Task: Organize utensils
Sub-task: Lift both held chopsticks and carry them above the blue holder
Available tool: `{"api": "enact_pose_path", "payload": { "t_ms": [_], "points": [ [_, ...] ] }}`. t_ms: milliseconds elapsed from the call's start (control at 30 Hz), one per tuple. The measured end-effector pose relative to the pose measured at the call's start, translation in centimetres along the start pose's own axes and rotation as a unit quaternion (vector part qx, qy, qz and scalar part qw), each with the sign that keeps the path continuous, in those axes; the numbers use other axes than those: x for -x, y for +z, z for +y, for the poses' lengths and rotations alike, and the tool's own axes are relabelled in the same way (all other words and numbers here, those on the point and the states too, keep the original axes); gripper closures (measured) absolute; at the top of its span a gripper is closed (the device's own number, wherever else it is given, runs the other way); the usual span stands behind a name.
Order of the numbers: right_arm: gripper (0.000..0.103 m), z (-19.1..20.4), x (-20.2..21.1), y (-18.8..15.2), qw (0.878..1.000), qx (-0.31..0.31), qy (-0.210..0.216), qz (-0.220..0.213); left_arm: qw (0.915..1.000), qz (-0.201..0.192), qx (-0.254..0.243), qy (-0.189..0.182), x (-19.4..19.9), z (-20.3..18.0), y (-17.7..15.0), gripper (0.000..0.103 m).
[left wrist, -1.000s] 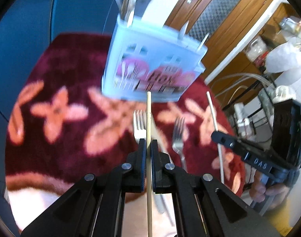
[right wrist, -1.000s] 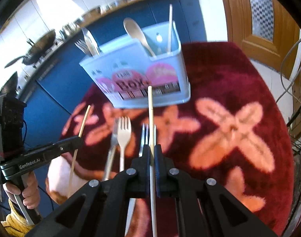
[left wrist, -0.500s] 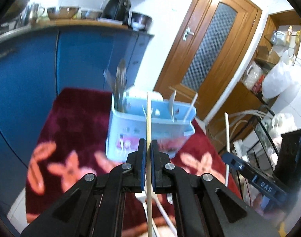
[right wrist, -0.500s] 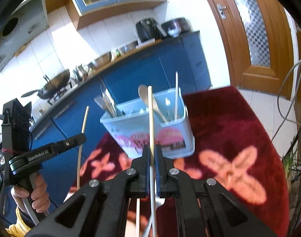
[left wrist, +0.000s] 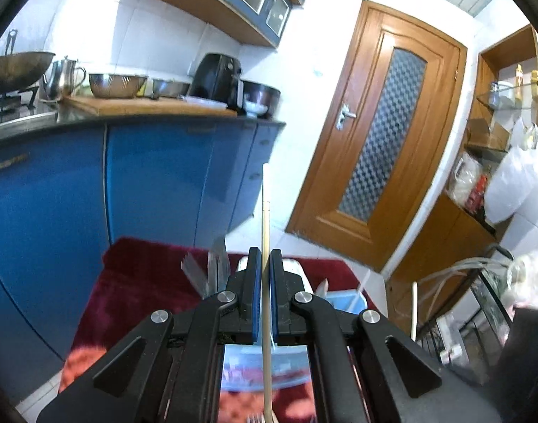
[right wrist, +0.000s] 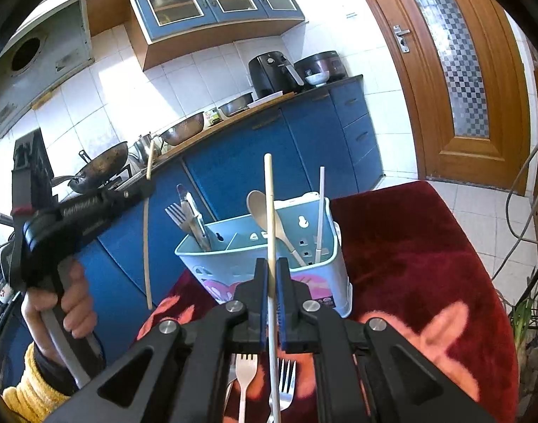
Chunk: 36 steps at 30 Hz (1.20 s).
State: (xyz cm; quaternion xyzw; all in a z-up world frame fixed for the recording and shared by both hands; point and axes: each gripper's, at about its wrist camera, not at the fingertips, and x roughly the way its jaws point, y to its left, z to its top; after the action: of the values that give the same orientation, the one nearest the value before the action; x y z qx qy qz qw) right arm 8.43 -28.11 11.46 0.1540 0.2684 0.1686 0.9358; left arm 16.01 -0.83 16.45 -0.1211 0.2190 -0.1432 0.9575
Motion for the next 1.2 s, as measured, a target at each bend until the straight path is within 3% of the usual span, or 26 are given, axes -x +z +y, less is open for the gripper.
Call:
{"api": "enact_pose_path", "payload": {
  "t_ms": [167, 500, 900, 1200],
  "points": [
    [0.097, -0.9, -0.8, 0.5, 1.0, -0.001, 0.005, -0.009, 0.999, -0.042, 0.009, 0.016, -1.8, 0.4, 1.9, 0.101],
    [0.097, -1.7, -2.1, 2.7, 0.998, 0.003, 0.009, -0.061, 0.992, -0.109, -0.02, 0.06, -5.9, 0.8, 2.0, 0.101],
    [0.097, -0.5, -5.1, 6.0, 0.987, 0.042, -0.002, -0.156, 0.9907, -0.114, -0.04, 0.062, -7.5, 1.6, -1.7, 0.101],
    [0.097, -0.4, -8.9, 4.8, 0.984, 0.073, -0.025, -0.158, 0.9901, -0.117, -0.053, 0.056, -7.7, 1.3, -3.0, 0.1]
  ]
}}
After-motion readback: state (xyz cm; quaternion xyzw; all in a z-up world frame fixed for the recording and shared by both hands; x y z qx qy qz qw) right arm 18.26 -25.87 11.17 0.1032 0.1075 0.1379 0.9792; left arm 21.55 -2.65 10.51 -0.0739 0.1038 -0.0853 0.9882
